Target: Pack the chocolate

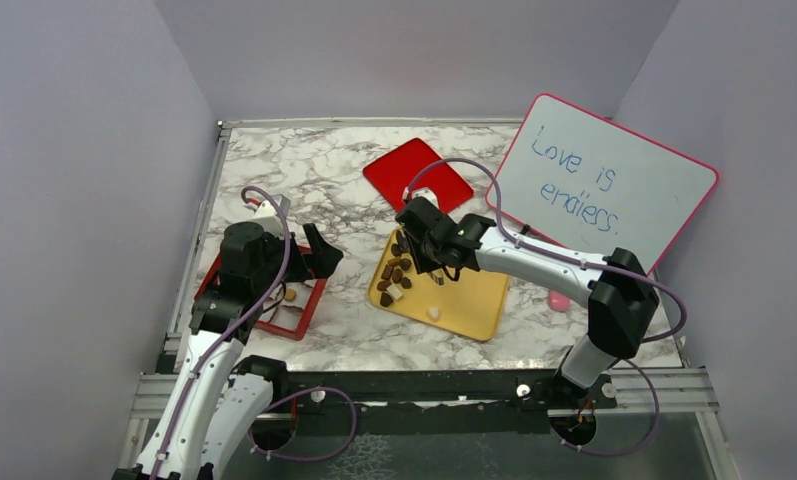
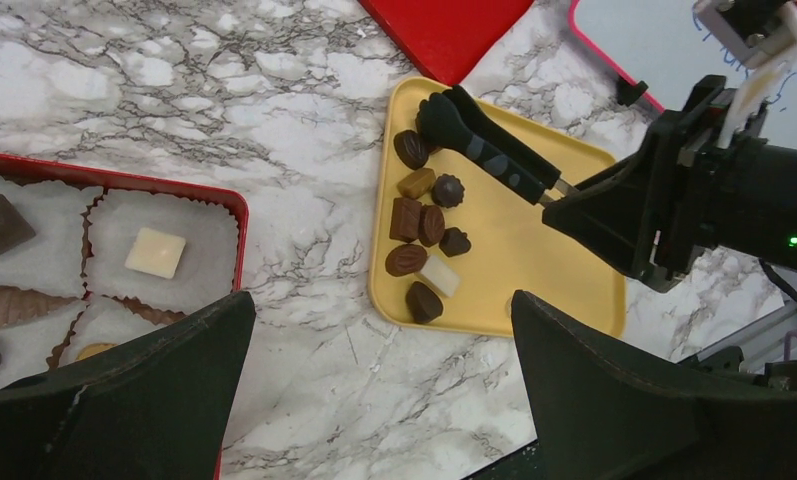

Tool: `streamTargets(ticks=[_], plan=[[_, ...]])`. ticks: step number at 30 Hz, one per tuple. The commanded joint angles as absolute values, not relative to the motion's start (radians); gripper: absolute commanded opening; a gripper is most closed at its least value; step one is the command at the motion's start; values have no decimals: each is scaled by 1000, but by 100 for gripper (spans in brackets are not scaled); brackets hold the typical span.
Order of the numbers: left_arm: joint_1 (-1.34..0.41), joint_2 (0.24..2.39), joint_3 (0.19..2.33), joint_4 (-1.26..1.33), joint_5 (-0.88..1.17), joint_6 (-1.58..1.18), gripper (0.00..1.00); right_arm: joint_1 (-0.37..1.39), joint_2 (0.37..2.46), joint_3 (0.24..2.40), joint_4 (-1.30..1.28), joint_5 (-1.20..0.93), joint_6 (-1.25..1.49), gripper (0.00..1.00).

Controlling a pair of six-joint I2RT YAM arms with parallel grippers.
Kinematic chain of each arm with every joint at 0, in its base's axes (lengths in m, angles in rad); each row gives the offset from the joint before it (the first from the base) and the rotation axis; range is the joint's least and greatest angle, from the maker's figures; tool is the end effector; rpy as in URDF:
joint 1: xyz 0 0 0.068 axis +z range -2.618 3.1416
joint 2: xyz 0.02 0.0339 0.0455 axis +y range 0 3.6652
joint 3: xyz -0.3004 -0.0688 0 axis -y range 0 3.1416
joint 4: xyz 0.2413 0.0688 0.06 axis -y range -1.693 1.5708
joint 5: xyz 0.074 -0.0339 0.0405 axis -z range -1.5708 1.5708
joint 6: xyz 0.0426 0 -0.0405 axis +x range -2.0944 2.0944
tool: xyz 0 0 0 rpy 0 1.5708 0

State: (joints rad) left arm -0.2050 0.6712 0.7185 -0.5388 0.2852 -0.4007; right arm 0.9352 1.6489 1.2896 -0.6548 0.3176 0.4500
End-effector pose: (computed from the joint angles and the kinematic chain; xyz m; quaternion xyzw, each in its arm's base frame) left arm 0.1192 -0.0370 0.3175 -0.0103 0.8523 -0.2681 0.4491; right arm 0.2190 0.2745 0.2871 -0.1859 0.9320 0.0562 0.3059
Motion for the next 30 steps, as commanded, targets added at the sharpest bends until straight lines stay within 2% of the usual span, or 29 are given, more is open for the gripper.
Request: streamTargets(ticks=[1,4,12,30], plan=[[-208,636,702,-492,322,-385,99,926,1682,1320,-611,344,478,37],[-207,624,701,-493,322,-386,99,926,1689,1307,-608,326,489,37],[-208,597,696,-493,316,-389,99,926,1672,1280,-600,328,504,25],[-209,588,715,-505,187,-414,99,927,1564,1235,-563,274,420,24]])
